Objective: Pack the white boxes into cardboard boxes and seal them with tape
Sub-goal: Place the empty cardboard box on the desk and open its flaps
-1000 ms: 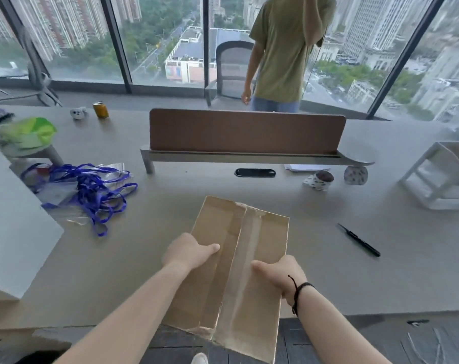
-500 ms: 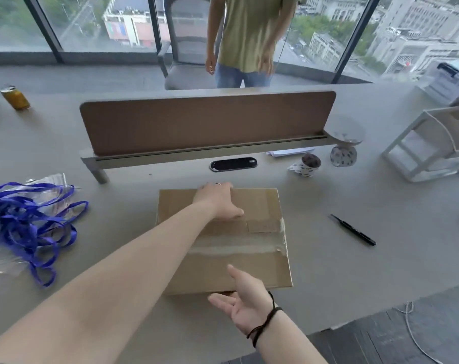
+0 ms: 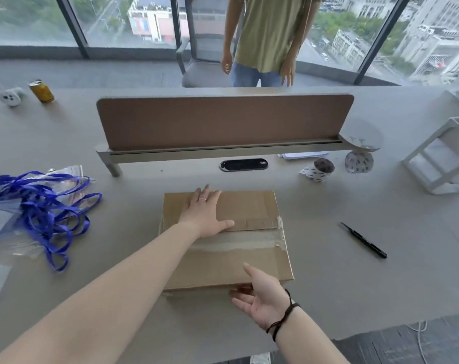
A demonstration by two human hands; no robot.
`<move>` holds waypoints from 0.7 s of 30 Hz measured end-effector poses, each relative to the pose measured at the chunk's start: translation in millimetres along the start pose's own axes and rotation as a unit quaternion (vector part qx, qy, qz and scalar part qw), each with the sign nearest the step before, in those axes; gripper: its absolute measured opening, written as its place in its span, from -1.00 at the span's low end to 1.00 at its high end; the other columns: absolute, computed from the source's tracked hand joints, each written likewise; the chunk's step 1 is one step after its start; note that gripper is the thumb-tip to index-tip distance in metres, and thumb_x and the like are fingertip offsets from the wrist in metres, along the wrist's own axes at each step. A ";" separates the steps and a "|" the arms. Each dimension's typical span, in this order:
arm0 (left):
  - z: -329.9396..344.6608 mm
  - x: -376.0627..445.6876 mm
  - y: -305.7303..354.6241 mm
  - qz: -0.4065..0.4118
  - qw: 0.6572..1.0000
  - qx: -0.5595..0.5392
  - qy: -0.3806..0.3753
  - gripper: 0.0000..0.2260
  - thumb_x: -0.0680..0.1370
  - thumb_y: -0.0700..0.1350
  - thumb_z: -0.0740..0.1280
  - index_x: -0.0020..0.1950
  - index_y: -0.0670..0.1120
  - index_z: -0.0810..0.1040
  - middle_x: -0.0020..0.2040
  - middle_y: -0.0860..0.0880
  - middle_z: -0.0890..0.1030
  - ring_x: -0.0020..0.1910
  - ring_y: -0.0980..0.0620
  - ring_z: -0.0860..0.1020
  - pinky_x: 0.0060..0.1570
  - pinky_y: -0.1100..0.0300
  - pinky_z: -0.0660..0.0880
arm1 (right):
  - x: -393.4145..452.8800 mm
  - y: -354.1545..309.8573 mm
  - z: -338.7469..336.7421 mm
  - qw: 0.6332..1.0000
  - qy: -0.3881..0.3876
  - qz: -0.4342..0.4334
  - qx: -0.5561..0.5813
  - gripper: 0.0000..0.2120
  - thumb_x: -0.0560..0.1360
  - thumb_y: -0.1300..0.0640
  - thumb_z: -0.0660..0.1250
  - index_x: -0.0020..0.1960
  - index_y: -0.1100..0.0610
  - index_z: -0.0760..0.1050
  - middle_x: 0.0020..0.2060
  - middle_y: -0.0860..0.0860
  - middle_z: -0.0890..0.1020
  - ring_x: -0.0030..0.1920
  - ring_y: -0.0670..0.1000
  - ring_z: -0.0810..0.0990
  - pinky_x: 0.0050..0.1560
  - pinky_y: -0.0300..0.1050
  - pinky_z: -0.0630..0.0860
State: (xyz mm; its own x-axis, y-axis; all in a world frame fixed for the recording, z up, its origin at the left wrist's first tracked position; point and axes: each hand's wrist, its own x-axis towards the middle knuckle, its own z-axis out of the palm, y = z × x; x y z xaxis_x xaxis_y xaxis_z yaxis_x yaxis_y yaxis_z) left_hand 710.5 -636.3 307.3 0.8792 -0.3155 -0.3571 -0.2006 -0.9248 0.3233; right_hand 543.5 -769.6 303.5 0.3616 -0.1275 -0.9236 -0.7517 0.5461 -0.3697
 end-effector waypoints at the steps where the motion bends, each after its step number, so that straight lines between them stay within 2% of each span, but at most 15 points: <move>1: 0.6 -10.6 -7.4 -0.028 0.999 -0.015 0.018 -0.10 0.49 0.38 0.29 0.65 0.09 -0.10 0.65 -0.02 -0.23 0.62 -0.10 -0.24 0.57 -0.14 -0.15 | 0.7 -5.2 -9.2 1.000 0.020 -0.015 -0.011 -0.71 0.60 0.07 0.39 0.23 0.20 0.46 0.05 0.23 0.57 -0.09 0.24 0.63 -0.15 0.07 0.60; 4: 7.9 -45.8 -33.7 -0.124 0.985 -0.089 0.086 -0.07 0.50 0.33 0.32 0.65 0.02 -0.12 0.65 -0.11 -0.19 0.63 -0.16 -0.19 0.57 -0.11 -0.14 | 7.4 -26.6 -39.2 0.996 0.063 -0.069 -0.006 -0.62 0.53 0.05 0.44 0.26 0.20 0.50 0.00 0.20 0.58 -0.20 0.18 0.54 -0.22 0.00 0.55; 7: 18.6 -77.3 -52.7 -0.196 0.935 -0.273 0.110 -0.13 0.51 0.16 0.43 0.63 -0.13 0.02 0.64 -0.16 0.07 0.62 -0.11 0.05 0.53 -0.01 0.10 | 18.1 -47.5 -52.8 0.990 0.082 -0.106 -0.037 -0.32 0.35 -0.03 0.53 0.39 0.15 0.41 0.12 0.12 0.65 -0.18 0.14 0.60 -0.23 -0.05 0.60; 8: 22.4 -84.9 -56.9 -0.208 0.918 -0.320 0.107 -0.19 0.52 0.10 0.44 0.61 -0.14 0.10 0.61 -0.14 0.18 0.59 -0.10 0.14 0.49 0.02 0.18 | 14.5 -51.9 -51.8 0.989 0.077 -0.115 -0.053 -0.32 0.40 -0.03 0.51 0.42 0.13 0.37 0.13 0.11 0.64 -0.13 0.14 0.62 -0.18 -0.03 0.60; 10: 28.8 -97.7 -60.5 -0.222 0.903 -0.349 0.117 -0.30 0.55 0.03 0.43 0.59 -0.14 0.22 0.54 -0.07 0.36 0.53 -0.09 0.30 0.43 0.04 0.27 | 7.6 -57.0 -49.5 0.982 0.050 -0.141 -0.115 -0.46 0.52 -0.02 0.41 0.43 0.10 0.36 0.09 0.05 0.62 -0.13 0.09 0.59 -0.18 -0.11 0.50; 11: 29.6 -102.1 -60.2 -0.228 0.898 -0.351 0.134 -0.41 0.55 0.01 0.42 0.52 -0.14 0.35 0.45 -0.06 0.47 0.45 -0.10 0.40 0.37 0.04 0.34 | 7.7 -58.0 -48.5 0.975 0.042 -0.157 -0.152 -0.49 0.55 -0.02 0.38 0.44 0.07 0.35 0.13 0.03 0.61 -0.14 0.05 0.55 -0.23 -0.16 0.43; 12: 29.4 -106.0 -58.8 -0.235 0.892 -0.352 0.160 -0.59 0.55 -0.01 0.41 0.35 -0.14 0.51 0.27 -0.06 0.60 0.31 -0.13 0.51 0.24 0.03 0.42 | 7.9 -58.0 -47.7 0.967 0.043 -0.173 -0.181 -0.48 0.55 -0.03 0.37 0.46 0.04 0.34 0.21 0.02 0.60 -0.13 0.03 0.52 -0.29 -0.17 0.37; 13: 29.9 -109.5 -57.6 -0.240 0.885 -0.354 0.185 -0.79 0.55 -0.03 0.40 0.10 -0.14 0.59 0.03 -0.06 0.66 0.11 -0.16 0.58 0.06 0.02 0.46 | 10.1 -57.7 -47.6 0.960 0.042 -0.188 -0.203 -0.45 0.55 -0.04 0.37 0.49 0.02 0.32 0.30 0.01 0.57 -0.10 0.02 0.51 -0.32 -0.18 0.33; 14: 29.3 -113.1 -55.7 -0.243 0.878 -0.358 0.204 -0.82 0.56 -0.05 0.38 -0.17 -0.13 0.54 -0.21 -0.04 0.60 -0.11 -0.17 0.55 -0.14 0.03 0.43 | 11.6 -57.1 -47.5 0.954 0.040 -0.203 -0.216 -0.43 0.54 -0.05 0.37 0.50 0.02 0.33 0.35 0.02 0.55 -0.07 0.02 0.50 -0.33 -0.17 0.32; 15: 30.0 -115.3 -54.7 -0.246 0.872 -0.367 0.212 -0.71 0.56 -0.07 0.38 -0.32 -0.09 0.40 -0.36 0.00 0.48 -0.26 -0.14 0.45 -0.26 0.05 0.33 | 13.3 -56.3 -47.9 0.950 0.033 -0.216 -0.223 -0.42 0.53 -0.05 0.37 0.51 0.02 0.33 0.37 0.02 0.54 -0.05 0.02 0.50 -0.33 -0.18 0.34; 16: 30.4 -118.6 -54.3 -0.248 0.866 -0.378 0.213 -0.64 0.56 -0.07 0.38 -0.36 -0.02 0.30 -0.39 0.03 0.39 -0.30 -0.09 0.36 -0.29 0.07 0.26 | 13.4 -55.8 -48.5 0.945 0.031 -0.229 -0.232 -0.41 0.52 -0.04 0.37 0.51 0.01 0.33 0.38 0.00 0.54 0.01 0.02 0.51 -0.28 -0.17 0.40; 18: 26.8 -125.4 -49.9 -0.253 0.860 -0.385 0.218 -0.64 0.56 -0.06 0.38 -0.34 0.02 0.27 -0.37 0.06 0.34 -0.31 -0.04 0.30 -0.26 0.10 0.22 | 12.4 -56.0 -51.1 0.931 0.037 -0.264 -0.250 -0.39 0.54 -0.02 0.37 0.55 -0.03 0.30 0.42 -0.07 0.48 0.22 0.03 0.52 0.02 -0.07 0.54; 19: 25.6 -127.1 -48.0 -0.251 0.858 -0.392 0.216 -0.62 0.56 -0.06 0.38 -0.36 0.02 0.25 -0.39 0.06 0.30 -0.33 -0.04 0.27 -0.28 0.09 0.19 | 11.8 -56.6 -52.7 0.926 0.039 -0.275 -0.255 -0.39 0.56 0.00 0.37 0.56 -0.04 0.28 0.44 -0.09 0.45 0.32 0.04 0.49 0.14 -0.04 0.50; 21: 23.0 -129.9 -47.3 -0.257 0.839 -0.427 0.219 -0.62 0.57 -0.08 0.39 -0.37 0.01 0.29 -0.38 0.05 0.32 -0.32 -0.04 0.26 -0.31 0.10 0.18 | 10.1 -58.5 -56.0 0.923 0.044 -0.286 -0.255 -0.43 0.59 -0.01 0.35 0.56 0.00 0.30 0.46 -0.07 0.43 0.39 0.05 0.45 0.07 -0.07 0.44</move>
State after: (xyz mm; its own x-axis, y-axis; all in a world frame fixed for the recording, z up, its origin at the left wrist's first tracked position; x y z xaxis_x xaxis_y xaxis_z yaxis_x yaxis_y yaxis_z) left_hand 595.8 -556.4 318.3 0.8667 0.3592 -0.3461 0.4720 -0.3659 0.8021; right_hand 560.2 -849.2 310.1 0.7500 -0.3526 -0.5597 -0.6222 -0.0889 -0.7778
